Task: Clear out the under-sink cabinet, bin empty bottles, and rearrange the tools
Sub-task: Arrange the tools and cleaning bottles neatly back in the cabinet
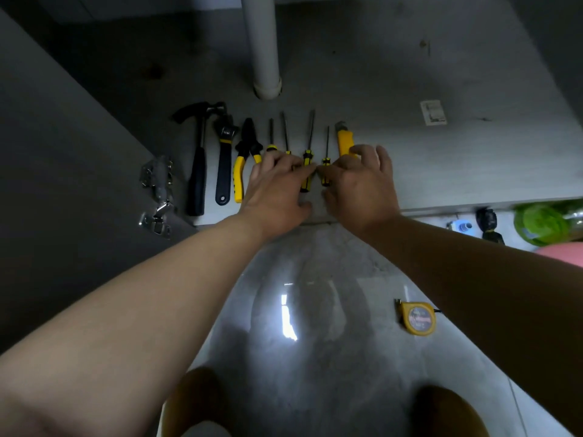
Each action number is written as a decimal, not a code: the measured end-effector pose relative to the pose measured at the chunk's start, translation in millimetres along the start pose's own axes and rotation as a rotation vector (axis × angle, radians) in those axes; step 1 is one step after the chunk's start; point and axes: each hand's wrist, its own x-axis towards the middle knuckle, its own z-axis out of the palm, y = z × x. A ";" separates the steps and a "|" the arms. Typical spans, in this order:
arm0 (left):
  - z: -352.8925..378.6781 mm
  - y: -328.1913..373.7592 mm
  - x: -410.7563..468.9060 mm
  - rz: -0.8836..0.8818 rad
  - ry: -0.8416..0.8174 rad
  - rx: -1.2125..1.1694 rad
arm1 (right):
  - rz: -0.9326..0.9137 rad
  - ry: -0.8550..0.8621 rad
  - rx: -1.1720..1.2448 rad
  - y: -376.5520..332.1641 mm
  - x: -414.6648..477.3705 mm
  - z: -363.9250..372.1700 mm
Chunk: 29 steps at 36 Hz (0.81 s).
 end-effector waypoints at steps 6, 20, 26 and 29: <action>-1.2 4.0 4.9 0.014 0.091 0.081 | 0.039 0.038 -0.011 -4.0 3.2 1.6; 1.3 9.7 0.5 -0.031 0.144 0.091 | 0.039 0.062 0.041 -3.0 3.3 2.3; 1.6 11.1 -2.9 -0.025 0.142 0.077 | 0.020 0.052 0.042 1.8 -4.0 0.7; 0.8 13.0 -4.4 -0.020 0.144 0.058 | -0.025 0.096 0.051 9.7 -10.8 -2.8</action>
